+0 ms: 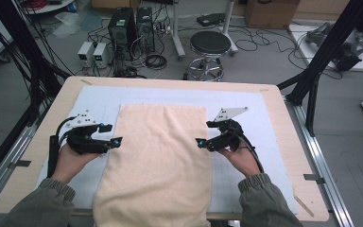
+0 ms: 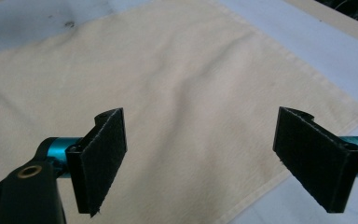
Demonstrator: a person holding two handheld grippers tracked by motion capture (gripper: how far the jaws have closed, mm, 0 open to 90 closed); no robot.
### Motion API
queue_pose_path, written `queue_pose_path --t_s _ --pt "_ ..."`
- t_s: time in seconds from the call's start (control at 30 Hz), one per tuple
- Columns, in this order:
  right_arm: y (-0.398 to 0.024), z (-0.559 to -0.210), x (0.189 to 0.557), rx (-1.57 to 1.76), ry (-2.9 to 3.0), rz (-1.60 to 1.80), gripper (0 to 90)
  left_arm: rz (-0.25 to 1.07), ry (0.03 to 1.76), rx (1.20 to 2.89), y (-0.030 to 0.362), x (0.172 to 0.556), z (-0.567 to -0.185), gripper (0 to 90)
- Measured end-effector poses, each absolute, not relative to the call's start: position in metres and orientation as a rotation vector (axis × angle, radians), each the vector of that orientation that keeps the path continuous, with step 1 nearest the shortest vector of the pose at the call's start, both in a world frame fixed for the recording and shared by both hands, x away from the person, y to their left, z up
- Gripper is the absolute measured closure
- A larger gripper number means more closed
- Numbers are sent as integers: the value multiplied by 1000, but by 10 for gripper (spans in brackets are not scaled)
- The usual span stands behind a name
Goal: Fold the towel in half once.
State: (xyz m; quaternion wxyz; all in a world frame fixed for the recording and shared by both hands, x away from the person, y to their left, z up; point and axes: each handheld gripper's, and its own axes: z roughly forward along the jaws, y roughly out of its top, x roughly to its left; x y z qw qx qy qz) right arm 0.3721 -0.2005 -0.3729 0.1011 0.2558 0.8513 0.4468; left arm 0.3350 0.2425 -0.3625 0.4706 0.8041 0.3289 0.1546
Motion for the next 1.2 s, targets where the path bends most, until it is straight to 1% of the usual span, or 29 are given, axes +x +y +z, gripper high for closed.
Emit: queue_pose_path --t_s 0.2,0.3,0.37,0.47,0.5,0.57,0.6,0.67,0.73,0.83,0.9,1.0,1.07,1.2 --pt "-200 -368 400 816 2498 1296 179 395 853 1951 245 363 -362 336" --pt "-200 -376 412 854 2491 1279 210 388 882 1958 246 376 -373 368" --pt "-200 -386 419 889 2491 1256 211 388 912 1972 246 384 -381 372" --pt "-201 -401 430 953 2499 1225 216 422 951 2015 244 394 -394 394" --pt "-200 -406 433 961 2489 1219 239 427 968 2018 243 397 -399 402" --pt "-199 -413 437 983 2478 1221 254 444 993 2021 241 401 -406 415" --pt "-199 -416 438 993 2471 1224 284 449 1004 2017 241 403 -410 428" --pt "-197 -423 440 996 2452 1209 314 459 1022 2009 239 406 -416 436" --pt "-197 -429 442 1013 2454 1165 341 471 1035 1995 238 409 -423 462" --pt "-197 -435 443 1028 2447 1143 377 465 1070 2018 234 412 -432 487" --pt "-196 -438 443 1039 2442 1130 394 447 1092 2029 232 414 -438 488" --pt "-195 -442 444 1039 2446 1107 424 448 1116 2011 230 415 -442 506" --pt "-195 -444 442 1042 2428 1108 446 457 1122 2007 230 415 -442 532" --pt "-193 -443 440 1039 2423 1086 557 498 1136 2008 227 412 -443 620"
